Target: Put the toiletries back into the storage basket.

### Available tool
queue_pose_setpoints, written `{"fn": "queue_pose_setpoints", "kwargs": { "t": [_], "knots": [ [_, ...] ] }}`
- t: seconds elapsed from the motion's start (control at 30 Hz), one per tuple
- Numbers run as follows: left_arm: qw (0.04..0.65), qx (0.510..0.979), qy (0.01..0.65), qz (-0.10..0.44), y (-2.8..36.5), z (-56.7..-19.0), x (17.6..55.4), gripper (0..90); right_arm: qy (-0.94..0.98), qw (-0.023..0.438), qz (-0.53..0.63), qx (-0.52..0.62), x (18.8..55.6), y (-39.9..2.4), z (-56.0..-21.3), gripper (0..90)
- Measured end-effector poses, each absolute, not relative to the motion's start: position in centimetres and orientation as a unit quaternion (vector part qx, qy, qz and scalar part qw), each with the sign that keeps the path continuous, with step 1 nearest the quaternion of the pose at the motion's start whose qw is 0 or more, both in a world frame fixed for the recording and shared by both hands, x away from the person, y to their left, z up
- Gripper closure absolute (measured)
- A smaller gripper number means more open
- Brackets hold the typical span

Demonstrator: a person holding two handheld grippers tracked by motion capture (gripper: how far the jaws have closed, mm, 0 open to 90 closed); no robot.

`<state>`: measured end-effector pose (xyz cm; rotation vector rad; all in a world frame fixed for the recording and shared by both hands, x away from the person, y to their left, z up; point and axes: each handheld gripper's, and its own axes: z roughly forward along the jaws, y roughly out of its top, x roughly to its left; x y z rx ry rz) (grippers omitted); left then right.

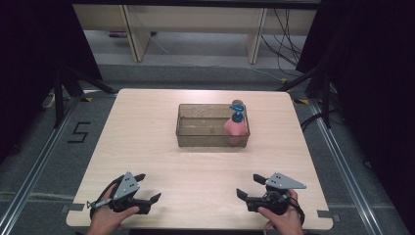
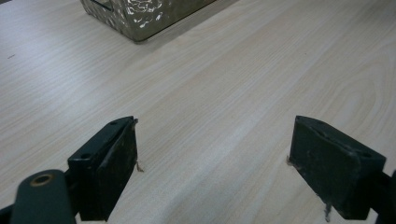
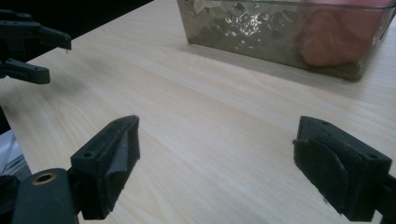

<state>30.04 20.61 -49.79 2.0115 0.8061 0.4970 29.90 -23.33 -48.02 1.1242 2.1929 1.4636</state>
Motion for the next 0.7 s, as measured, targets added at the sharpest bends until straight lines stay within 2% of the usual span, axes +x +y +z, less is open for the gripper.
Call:
{"fn": "queue_pose_setpoints", "kwargs": {
  "t": [0.03,0.07,0.13,0.23,0.33,0.37,0.4,0.47,0.5,0.6,0.7],
  "knots": [
    [0.443,0.811,0.325,0.200,20.6,-49.8,30.0,14.8,0.753,0.125,0.508,0.398,29.7,-23.2,-48.1,15.6],
    [0.442,0.812,0.324,0.201,20.6,-49.8,30.0,14.8,0.760,0.136,0.503,0.388,29.8,-23.5,-48.1,15.5],
    [0.443,0.812,0.323,0.201,20.6,-49.8,30.1,14.7,0.760,0.124,0.497,0.400,29.4,-23.5,-48.1,15.5],
    [0.442,0.811,0.323,0.204,20.6,-49.8,30.0,14.8,0.762,0.143,0.497,0.390,29.5,-23.7,-48.3,15.5],
    [0.447,0.808,0.326,0.202,20.5,-49.8,30.0,14.7,0.762,0.130,0.495,0.396,29.2,-23.9,-48.3,15.5],
    [0.447,0.809,0.324,0.200,20.5,-49.8,30.0,14.7,0.766,0.145,0.494,0.384,29.4,-24.1,-48.4,15.6],
    [0.432,0.819,0.316,0.207,20.8,-49.7,30.1,14.7,0.763,0.130,0.495,0.395,29.1,-24.0,-48.4,15.6],
    [0.445,0.811,0.324,0.201,20.6,-49.8,30.0,14.8,0.764,0.131,0.491,0.398,29.0,-24.2,-48.4,15.6],
    [0.445,0.810,0.324,0.200,20.6,-49.8,30.0,14.7,0.767,0.146,0.490,0.387,29.1,-24.5,-48.5,15.6],
    [0.433,0.819,0.316,0.206,20.8,-49.7,30.1,14.8,0.764,0.145,0.494,0.388,28.9,-24.6,-48.5,15.6],
    [0.446,0.809,0.325,0.202,20.6,-49.8,30.0,14.8,0.763,0.134,0.498,0.389,28.8,-24.7,-48.6,15.6]
  ]
}}
